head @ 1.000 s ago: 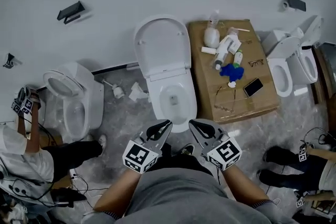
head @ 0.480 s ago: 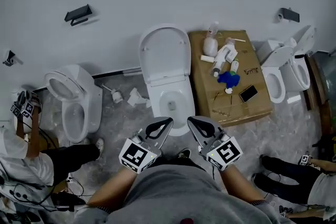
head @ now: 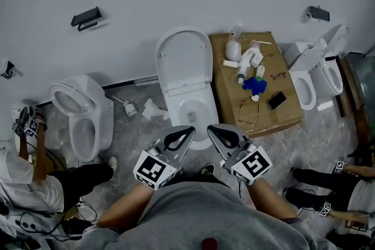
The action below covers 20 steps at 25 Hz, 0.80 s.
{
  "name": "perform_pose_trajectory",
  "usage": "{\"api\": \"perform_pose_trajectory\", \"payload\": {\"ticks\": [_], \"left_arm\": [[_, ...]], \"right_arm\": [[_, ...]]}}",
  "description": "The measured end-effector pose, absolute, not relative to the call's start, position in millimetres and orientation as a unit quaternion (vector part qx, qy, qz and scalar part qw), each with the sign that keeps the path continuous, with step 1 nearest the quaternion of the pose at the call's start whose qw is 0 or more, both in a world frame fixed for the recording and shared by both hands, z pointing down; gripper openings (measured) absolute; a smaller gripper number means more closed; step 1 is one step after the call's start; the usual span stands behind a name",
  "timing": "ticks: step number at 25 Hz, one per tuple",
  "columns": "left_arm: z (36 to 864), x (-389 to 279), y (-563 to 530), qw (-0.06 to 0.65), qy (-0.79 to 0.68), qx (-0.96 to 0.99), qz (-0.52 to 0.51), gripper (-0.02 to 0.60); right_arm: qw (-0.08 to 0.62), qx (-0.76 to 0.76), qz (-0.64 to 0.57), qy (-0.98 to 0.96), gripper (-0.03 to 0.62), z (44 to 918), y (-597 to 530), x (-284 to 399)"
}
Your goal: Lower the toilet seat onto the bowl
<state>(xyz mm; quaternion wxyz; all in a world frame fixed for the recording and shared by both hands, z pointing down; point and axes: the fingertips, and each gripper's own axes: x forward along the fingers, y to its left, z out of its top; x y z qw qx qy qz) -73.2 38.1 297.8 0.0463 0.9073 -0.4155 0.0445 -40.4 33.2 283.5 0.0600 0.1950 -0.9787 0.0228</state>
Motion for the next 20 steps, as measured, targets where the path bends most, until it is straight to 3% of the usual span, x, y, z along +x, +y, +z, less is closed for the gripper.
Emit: {"api": "perform_pose_trajectory", "payload": {"ticks": [20], "left_arm": [[309.3,-75.0,32.1,0.057,-0.4,0.913,0.05,0.011]], "right_arm": [[0.076,0.202,0.034,-0.976,0.012,299.5,28.0,-41.2]]}}
